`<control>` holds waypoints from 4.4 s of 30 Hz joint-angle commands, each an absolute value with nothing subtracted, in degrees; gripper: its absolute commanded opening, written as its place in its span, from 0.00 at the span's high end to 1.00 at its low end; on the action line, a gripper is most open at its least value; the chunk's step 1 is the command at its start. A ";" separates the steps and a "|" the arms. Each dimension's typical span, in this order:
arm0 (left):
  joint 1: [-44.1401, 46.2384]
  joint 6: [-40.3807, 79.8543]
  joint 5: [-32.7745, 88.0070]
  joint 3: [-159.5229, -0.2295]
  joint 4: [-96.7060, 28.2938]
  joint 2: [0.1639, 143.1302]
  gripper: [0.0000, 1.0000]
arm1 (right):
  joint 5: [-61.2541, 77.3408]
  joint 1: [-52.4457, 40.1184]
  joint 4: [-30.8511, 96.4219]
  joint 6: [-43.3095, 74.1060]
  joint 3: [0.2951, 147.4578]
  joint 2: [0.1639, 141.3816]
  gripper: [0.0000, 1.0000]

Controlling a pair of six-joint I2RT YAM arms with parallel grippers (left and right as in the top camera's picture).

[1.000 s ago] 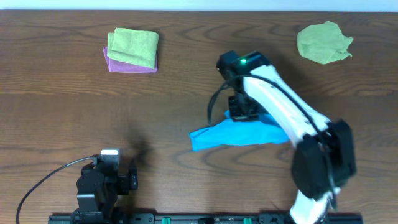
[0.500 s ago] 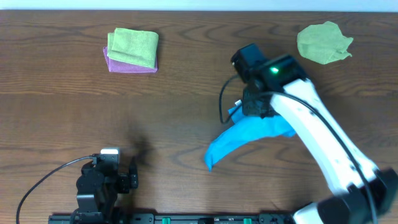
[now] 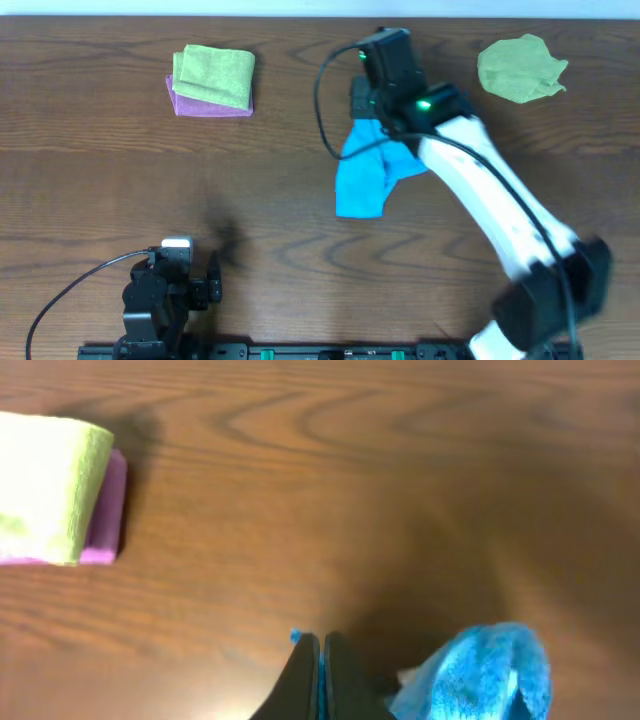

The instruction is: Fold the cloth

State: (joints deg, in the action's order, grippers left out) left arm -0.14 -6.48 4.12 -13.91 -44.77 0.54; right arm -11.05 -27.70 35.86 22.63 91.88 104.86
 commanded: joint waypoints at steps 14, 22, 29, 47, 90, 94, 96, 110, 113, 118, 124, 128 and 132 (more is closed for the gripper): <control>0.01 -7.27 4.54 -13.58 -44.73 0.21 0.05 | -7.53 -32.64 17.74 15.77 93.82 117.12 0.28; 0.01 -7.27 4.54 -13.58 -44.73 0.21 0.05 | -7.33 -29.52 46.30 15.79 96.49 108.60 0.25; 0.01 -7.27 4.54 -13.58 -44.71 0.21 0.05 | 0.91 -24.03 55.83 15.59 93.27 109.10 0.32; 0.01 -7.25 4.54 -13.58 -44.73 0.21 0.04 | 13.61 -19.94 47.24 14.26 76.88 110.43 0.42; 0.01 -7.25 4.54 -13.58 -44.71 0.21 0.05 | 24.23 -29.08 41.30 14.28 87.57 110.48 0.99; 0.01 -7.25 4.54 -13.58 -44.71 0.21 0.05 | 24.23 -30.89 39.16 14.31 87.77 110.48 0.99; 0.01 -7.25 4.54 -13.58 -44.71 0.21 0.05 | 24.23 -31.73 38.50 14.31 87.77 110.59 0.99; 0.01 -7.25 4.51 -13.58 -44.71 0.21 0.05 | 30.85 -40.80 20.86 11.14 87.77 112.75 0.67; 0.01 -7.25 4.54 -13.58 -44.73 0.21 0.05 | 30.06 -42.70 24.14 11.09 87.77 112.95 0.59; 0.01 -7.27 4.54 -13.58 -44.73 0.21 0.05 | 24.45 -42.39 30.22 11.09 87.90 112.62 0.60; 0.01 -7.29 4.51 -13.58 -44.75 0.21 0.04 | 22.02 -38.37 34.59 10.96 88.36 108.77 0.56; 0.01 -7.18 4.62 -13.58 -44.73 0.21 0.05 | 21.93 -35.42 39.33 6.66 88.36 104.71 0.48; 0.01 -4.62 5.58 -13.58 -44.73 0.21 0.05 | 18.00 -33.63 49.58 -1.48 88.33 101.56 0.42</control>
